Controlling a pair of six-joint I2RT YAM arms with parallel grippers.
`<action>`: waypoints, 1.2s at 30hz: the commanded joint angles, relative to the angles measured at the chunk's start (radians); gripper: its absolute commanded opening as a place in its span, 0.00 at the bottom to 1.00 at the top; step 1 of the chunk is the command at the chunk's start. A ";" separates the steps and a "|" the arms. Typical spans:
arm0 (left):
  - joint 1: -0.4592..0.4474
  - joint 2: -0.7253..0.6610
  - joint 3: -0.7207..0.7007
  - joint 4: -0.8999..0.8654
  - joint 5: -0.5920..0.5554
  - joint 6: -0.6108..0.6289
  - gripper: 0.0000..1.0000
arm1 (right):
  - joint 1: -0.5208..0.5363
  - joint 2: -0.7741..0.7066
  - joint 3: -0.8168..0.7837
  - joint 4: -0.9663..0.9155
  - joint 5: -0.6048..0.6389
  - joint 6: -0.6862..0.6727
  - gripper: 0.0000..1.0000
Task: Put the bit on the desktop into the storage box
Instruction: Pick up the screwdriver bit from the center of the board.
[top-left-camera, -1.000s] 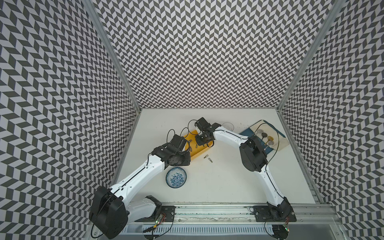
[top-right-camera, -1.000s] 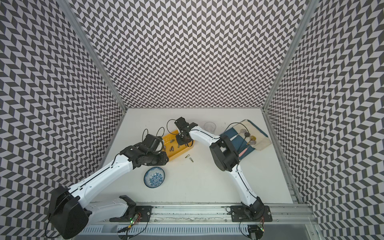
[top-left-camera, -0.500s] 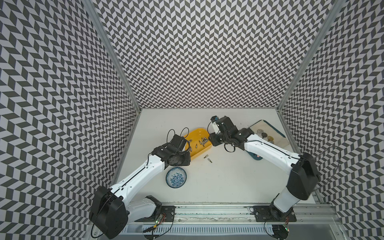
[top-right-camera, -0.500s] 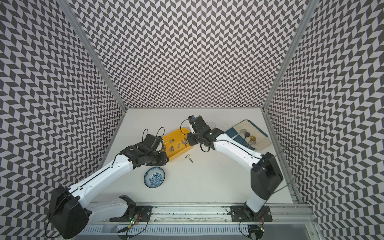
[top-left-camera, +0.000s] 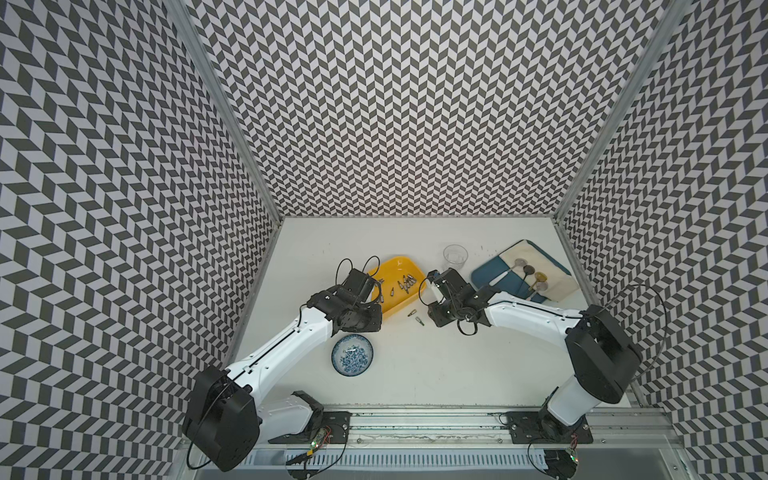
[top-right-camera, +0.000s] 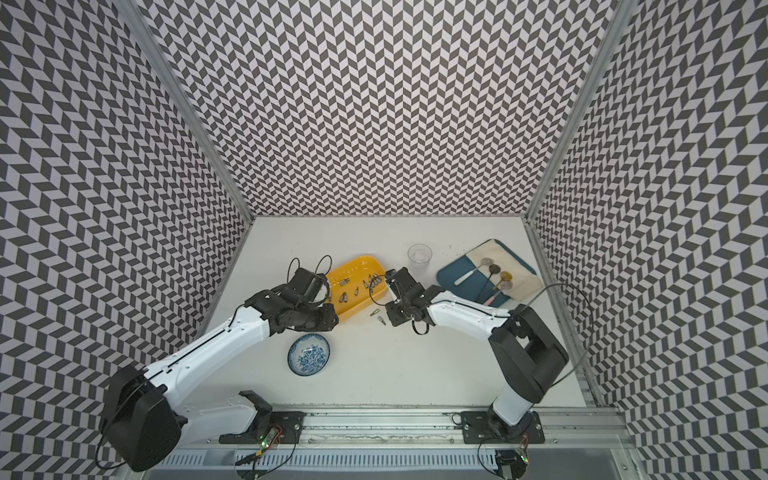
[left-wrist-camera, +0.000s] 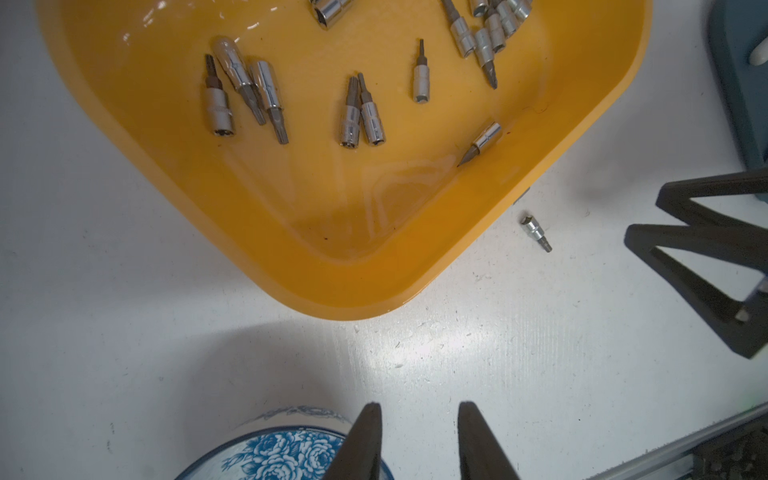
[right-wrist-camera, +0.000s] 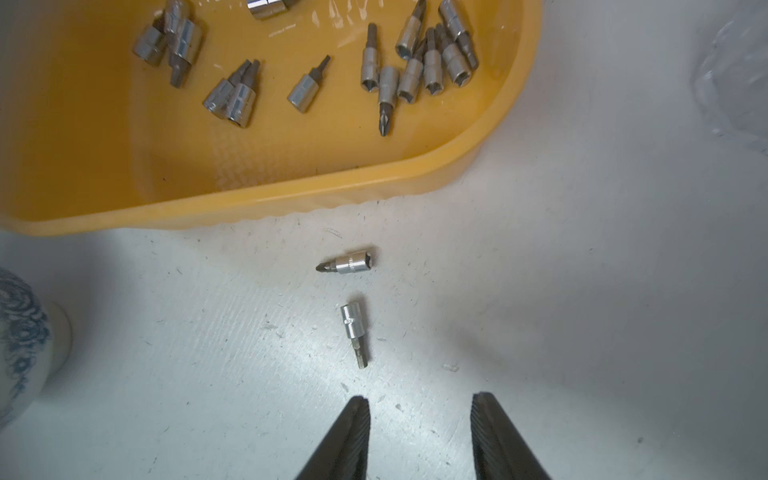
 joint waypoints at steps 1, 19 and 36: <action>0.005 -0.004 0.014 0.013 0.008 0.009 0.35 | 0.022 0.045 0.030 0.055 -0.020 -0.019 0.44; 0.005 -0.011 0.010 0.002 0.003 0.007 0.35 | 0.073 0.221 0.149 0.039 0.004 -0.057 0.42; 0.006 -0.018 -0.004 0.004 0.003 0.008 0.35 | 0.081 0.261 0.157 0.030 0.025 -0.057 0.28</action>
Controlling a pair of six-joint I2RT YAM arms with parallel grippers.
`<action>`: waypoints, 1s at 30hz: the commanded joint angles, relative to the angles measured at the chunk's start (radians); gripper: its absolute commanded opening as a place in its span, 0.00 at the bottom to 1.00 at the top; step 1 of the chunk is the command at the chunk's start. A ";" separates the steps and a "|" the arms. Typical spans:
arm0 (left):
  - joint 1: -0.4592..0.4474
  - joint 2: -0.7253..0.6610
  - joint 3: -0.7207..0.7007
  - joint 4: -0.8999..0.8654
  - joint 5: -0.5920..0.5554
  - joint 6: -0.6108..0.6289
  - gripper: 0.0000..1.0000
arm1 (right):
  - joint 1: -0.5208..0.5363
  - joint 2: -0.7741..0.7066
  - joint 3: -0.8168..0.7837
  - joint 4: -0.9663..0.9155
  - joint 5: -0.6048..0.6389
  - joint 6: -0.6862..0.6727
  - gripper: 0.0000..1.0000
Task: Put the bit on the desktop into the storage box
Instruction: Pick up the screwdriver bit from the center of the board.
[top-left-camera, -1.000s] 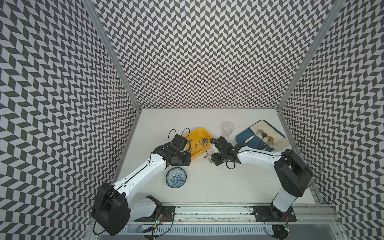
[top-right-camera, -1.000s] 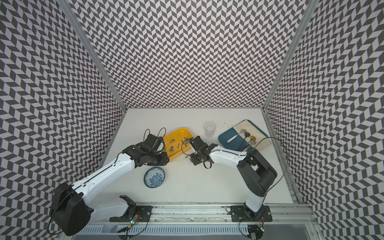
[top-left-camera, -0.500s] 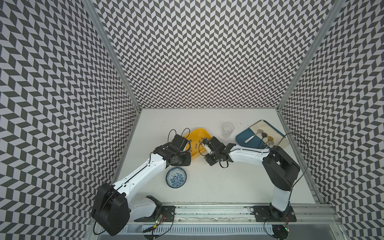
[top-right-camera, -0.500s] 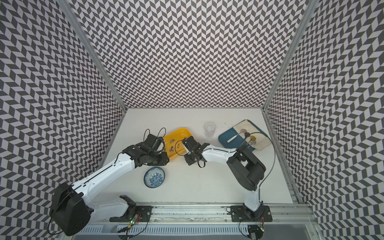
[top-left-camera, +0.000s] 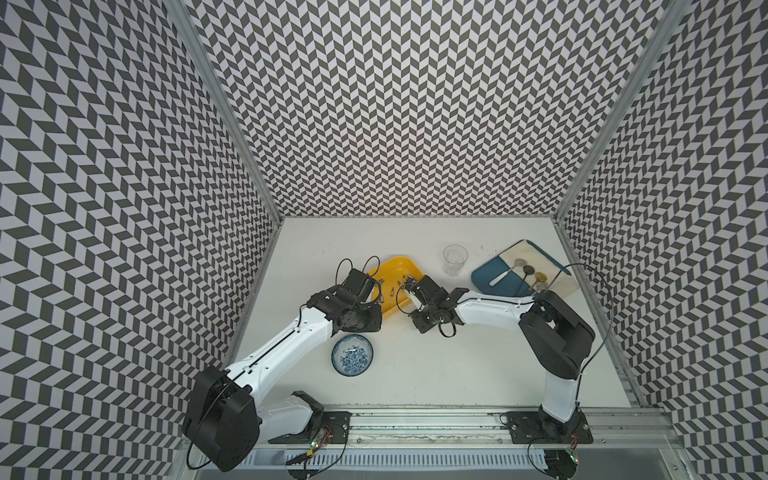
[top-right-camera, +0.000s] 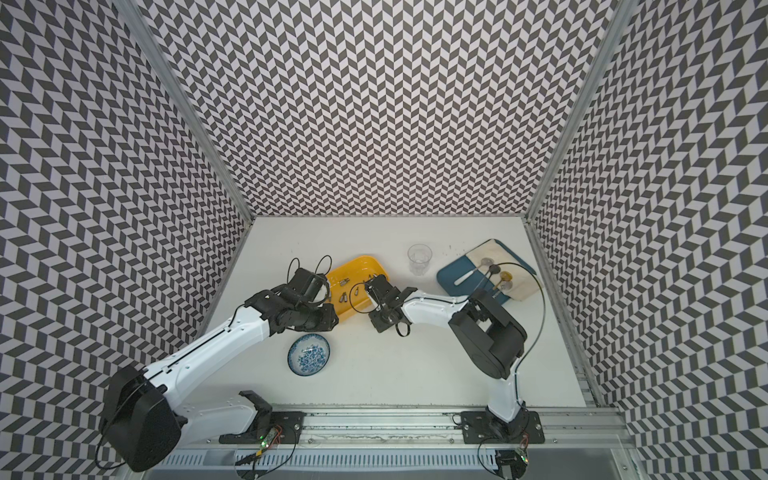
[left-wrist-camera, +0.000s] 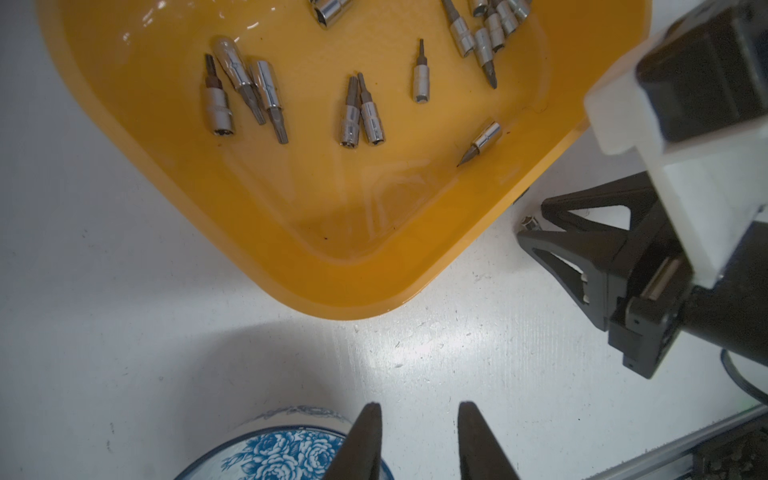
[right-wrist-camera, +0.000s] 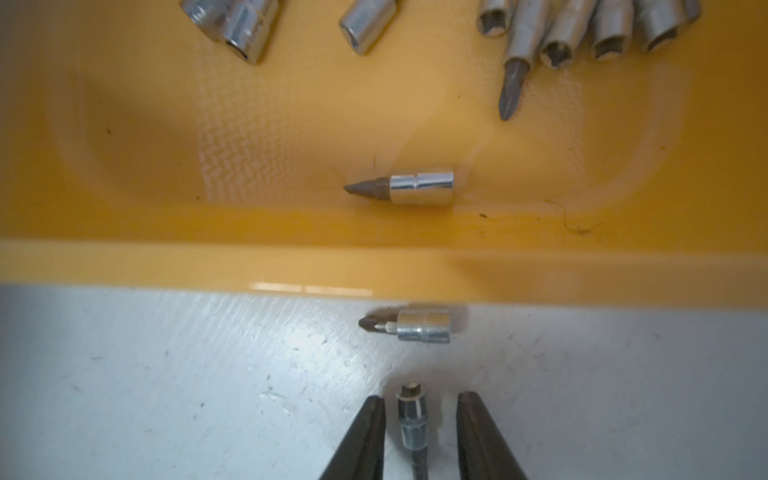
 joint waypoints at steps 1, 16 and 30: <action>0.006 -0.018 -0.004 0.002 0.003 0.009 0.35 | 0.009 0.031 0.023 0.003 0.009 0.001 0.25; 0.007 -0.034 -0.016 0.003 0.007 0.007 0.35 | 0.010 -0.074 0.060 -0.075 0.007 0.032 0.00; 0.008 -0.074 -0.033 -0.028 0.010 0.001 0.35 | -0.027 -0.014 0.395 -0.169 -0.092 0.000 0.00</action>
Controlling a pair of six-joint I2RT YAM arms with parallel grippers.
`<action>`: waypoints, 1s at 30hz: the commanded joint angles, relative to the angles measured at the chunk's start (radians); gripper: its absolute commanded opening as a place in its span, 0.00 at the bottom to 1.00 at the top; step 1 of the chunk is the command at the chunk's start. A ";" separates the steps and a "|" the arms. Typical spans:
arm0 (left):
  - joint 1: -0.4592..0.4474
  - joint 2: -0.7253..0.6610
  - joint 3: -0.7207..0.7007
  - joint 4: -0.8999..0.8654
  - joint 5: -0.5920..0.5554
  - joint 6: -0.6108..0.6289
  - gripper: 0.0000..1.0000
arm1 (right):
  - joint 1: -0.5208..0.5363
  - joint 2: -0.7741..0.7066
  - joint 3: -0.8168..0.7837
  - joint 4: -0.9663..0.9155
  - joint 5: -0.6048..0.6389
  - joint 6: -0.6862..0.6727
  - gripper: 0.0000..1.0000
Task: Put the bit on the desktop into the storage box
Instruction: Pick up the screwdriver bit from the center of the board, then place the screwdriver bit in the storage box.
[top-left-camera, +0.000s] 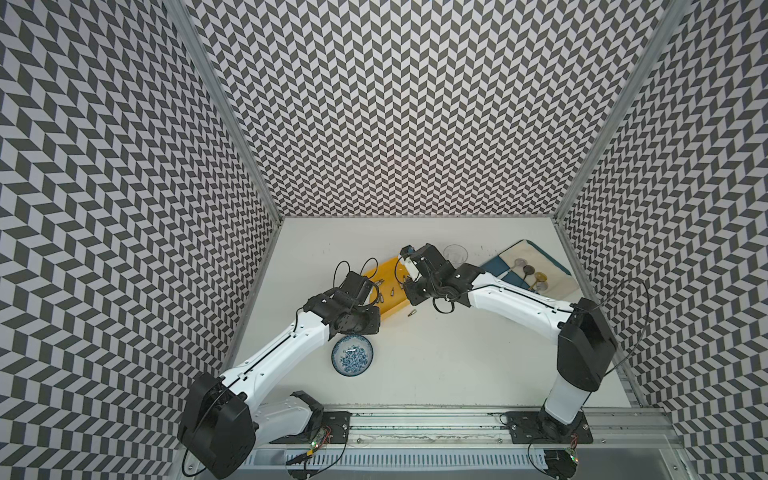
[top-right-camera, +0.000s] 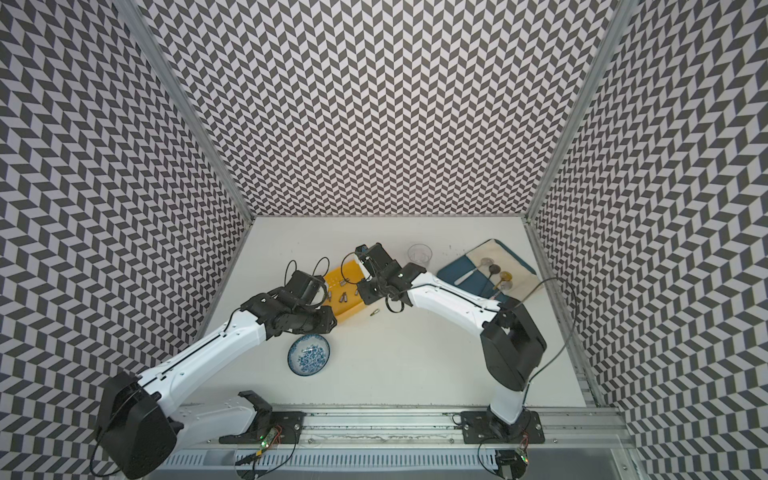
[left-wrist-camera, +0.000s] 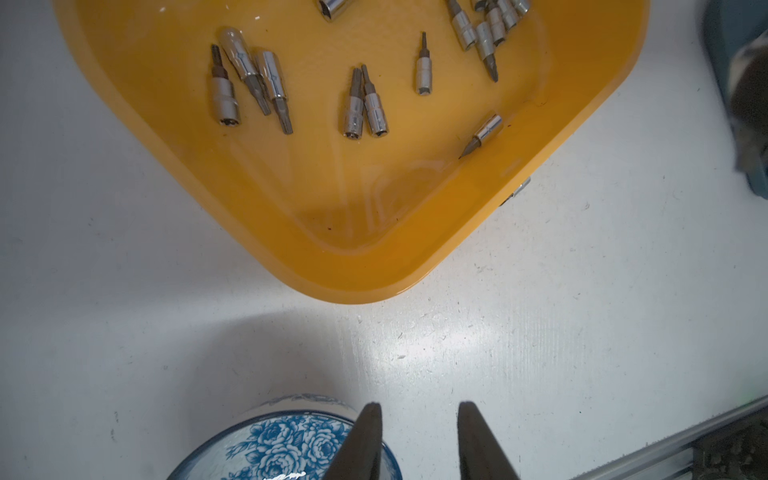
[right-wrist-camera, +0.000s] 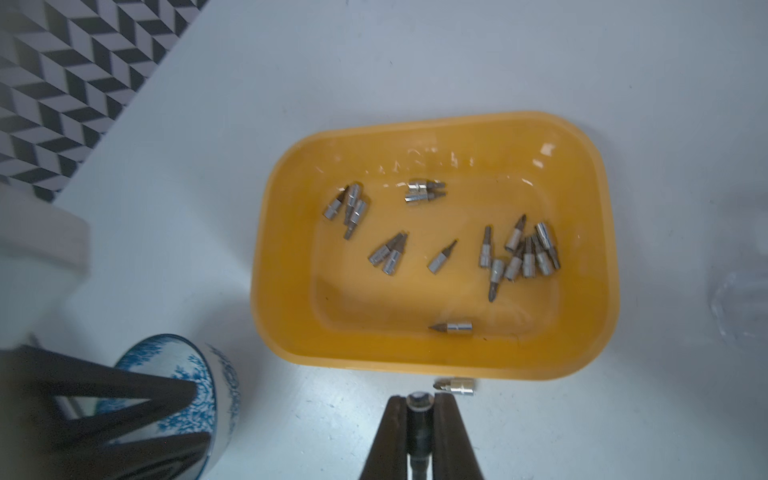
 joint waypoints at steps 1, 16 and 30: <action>0.007 -0.034 -0.011 -0.019 0.007 -0.002 0.35 | -0.015 0.121 0.109 -0.018 -0.048 -0.040 0.00; 0.009 -0.042 -0.012 -0.024 0.013 -0.010 0.35 | -0.076 0.534 0.484 -0.090 -0.144 -0.095 0.00; 0.009 -0.063 -0.021 -0.013 0.025 -0.013 0.35 | -0.099 0.641 0.551 -0.086 -0.126 -0.105 0.00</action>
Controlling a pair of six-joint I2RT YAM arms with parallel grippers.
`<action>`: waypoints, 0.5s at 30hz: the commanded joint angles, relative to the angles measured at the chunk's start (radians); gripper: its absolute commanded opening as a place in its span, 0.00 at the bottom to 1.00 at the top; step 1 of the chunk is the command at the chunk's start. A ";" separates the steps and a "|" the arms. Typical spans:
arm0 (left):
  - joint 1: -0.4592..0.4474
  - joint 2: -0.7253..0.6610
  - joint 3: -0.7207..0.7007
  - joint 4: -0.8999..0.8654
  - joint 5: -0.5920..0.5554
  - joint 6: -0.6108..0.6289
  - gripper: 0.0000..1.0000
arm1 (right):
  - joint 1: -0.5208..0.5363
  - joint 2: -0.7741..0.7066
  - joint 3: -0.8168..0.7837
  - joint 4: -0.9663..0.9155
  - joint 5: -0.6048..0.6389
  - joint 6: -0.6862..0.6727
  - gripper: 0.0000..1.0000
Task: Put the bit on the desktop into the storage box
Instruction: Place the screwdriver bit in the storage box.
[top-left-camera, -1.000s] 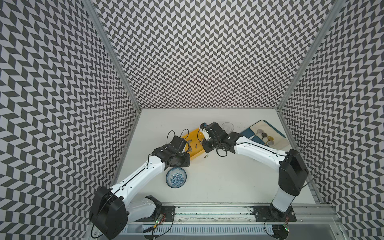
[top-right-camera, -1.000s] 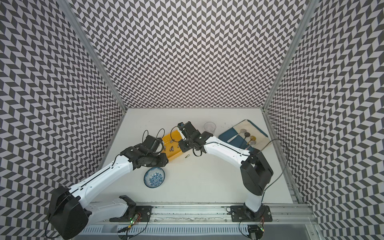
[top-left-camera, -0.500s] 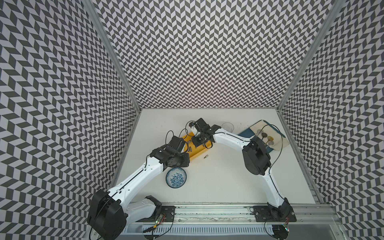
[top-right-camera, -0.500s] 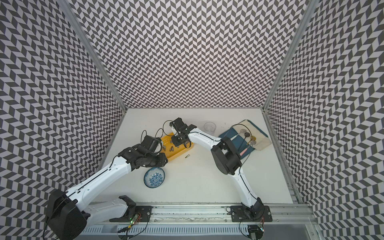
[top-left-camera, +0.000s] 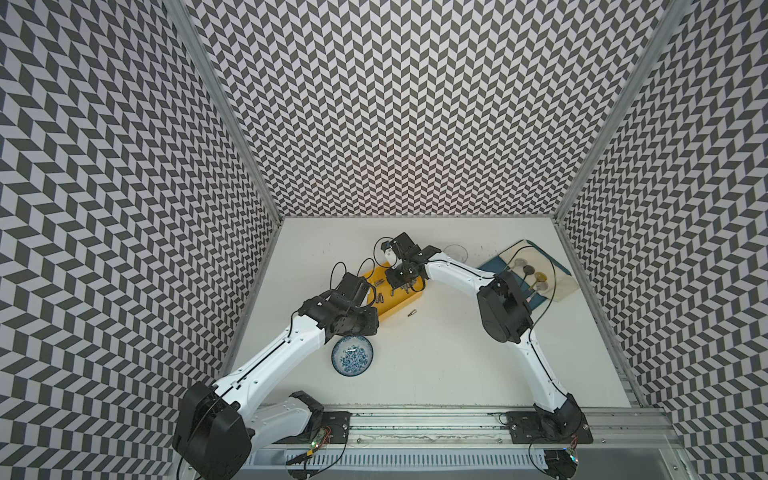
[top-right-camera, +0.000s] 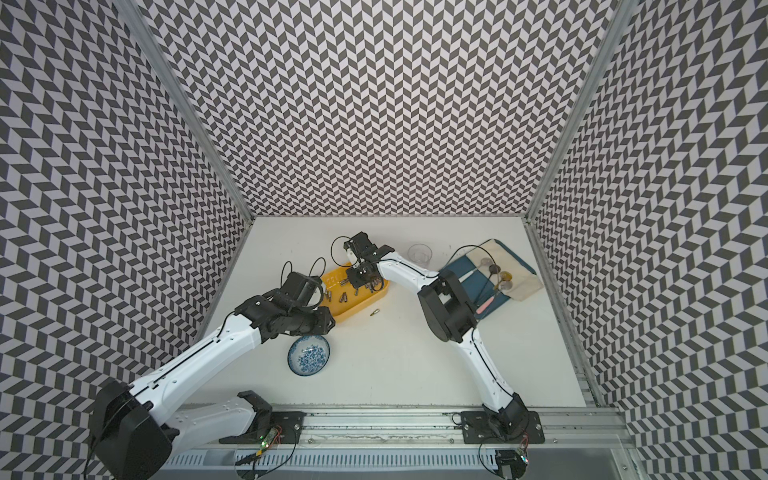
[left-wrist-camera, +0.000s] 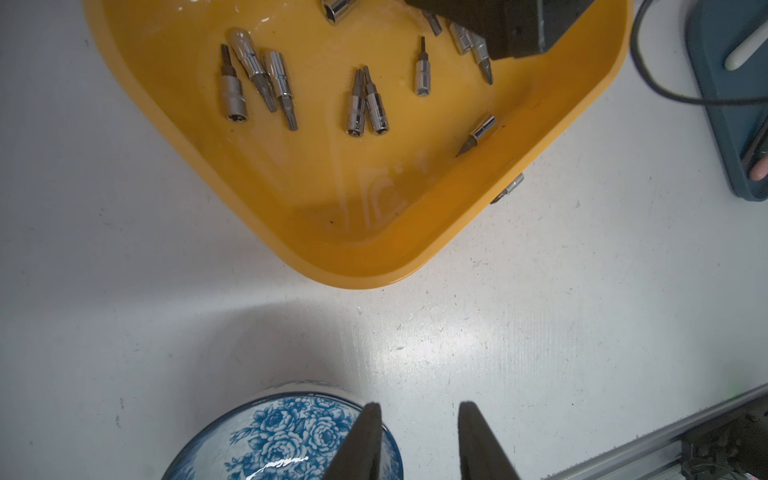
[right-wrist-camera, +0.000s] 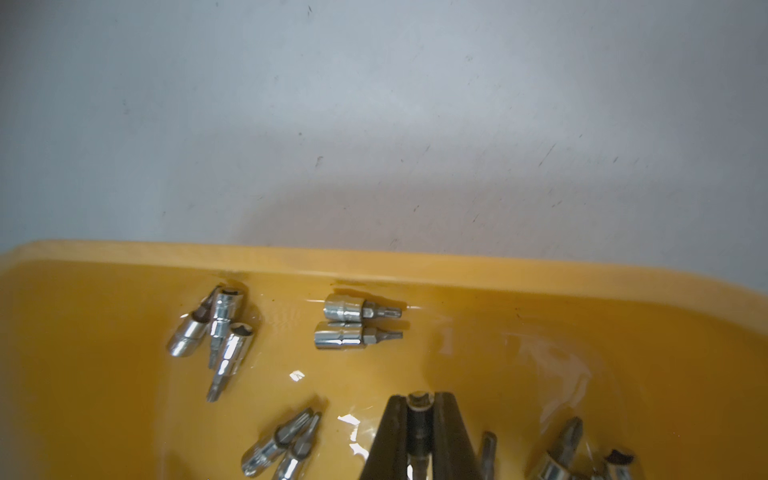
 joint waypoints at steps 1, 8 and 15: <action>0.005 -0.028 -0.010 0.012 0.030 -0.004 0.35 | -0.003 0.031 0.020 0.011 -0.001 -0.015 0.00; 0.006 -0.082 -0.012 0.106 0.130 -0.028 0.36 | -0.005 0.031 0.020 -0.011 0.016 -0.023 0.07; 0.006 -0.084 -0.002 0.091 0.134 -0.028 0.36 | -0.005 -0.034 0.039 -0.008 0.019 -0.014 0.34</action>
